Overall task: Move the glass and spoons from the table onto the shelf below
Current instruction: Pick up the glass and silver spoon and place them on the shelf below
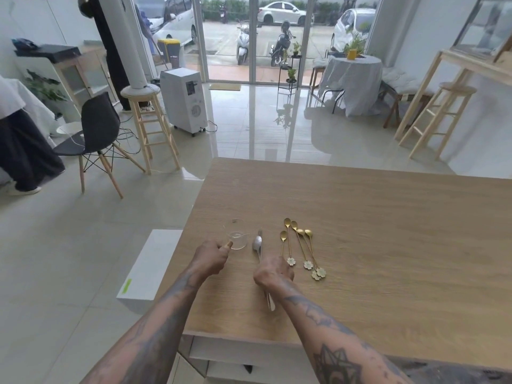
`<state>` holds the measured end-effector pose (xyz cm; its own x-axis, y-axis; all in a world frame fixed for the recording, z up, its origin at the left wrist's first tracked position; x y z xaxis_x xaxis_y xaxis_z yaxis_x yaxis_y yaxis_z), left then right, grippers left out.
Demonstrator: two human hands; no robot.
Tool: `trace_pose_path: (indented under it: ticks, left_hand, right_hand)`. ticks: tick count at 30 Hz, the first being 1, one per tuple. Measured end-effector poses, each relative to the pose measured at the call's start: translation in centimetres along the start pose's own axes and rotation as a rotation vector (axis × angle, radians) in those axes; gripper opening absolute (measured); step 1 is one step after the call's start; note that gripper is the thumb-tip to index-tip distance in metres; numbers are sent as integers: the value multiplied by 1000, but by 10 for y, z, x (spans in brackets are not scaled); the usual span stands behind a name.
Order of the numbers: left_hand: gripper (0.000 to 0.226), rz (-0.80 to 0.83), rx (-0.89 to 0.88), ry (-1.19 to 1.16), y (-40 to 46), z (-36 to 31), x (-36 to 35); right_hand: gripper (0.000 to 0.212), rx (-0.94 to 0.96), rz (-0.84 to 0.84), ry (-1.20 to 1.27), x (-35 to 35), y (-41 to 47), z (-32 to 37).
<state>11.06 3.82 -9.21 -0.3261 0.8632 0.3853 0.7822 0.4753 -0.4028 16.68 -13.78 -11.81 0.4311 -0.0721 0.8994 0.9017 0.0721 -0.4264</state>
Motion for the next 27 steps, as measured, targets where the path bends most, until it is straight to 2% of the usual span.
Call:
trace_pose_path:
  ticks: [4,7,11,16,23,27]
  left_hand:
    - [37,62,72,-304,-8,12,-3]
    - [28,63,71,-396,-18,16,7]
    - [31,15,0,-458,-35,8,33]
    - [24,2,-70,-538,-72,-9,69]
    - [18,31,-174,-571,-156,-21,118]
    - [24,42,-191,-533,-204,-14,146]
  right_hand:
    - [26,-29,2,120,-1,-3,-8]
    - [31,-64,-3,257,4,-10,-17]
    - [30,20,14,368,24,-27,-10]
    - [36,95,-78,449,73,-72,-4]
    - [13,241,-194,681,111,-168,3]
    - [25,299,-187,767,104,-216,-1]
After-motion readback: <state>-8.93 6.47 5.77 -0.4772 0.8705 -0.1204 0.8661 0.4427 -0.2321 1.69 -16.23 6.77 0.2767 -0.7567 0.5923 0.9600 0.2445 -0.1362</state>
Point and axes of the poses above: each hand's wrist, its own y-axis towards the middle knuckle, its own x-axis out of the back of the hand, z = x × y, the point moved 10 cm from there along y, towards the middle knuckle, and after that the axes turned 12 degrees about -y, right-handed, at the moved point
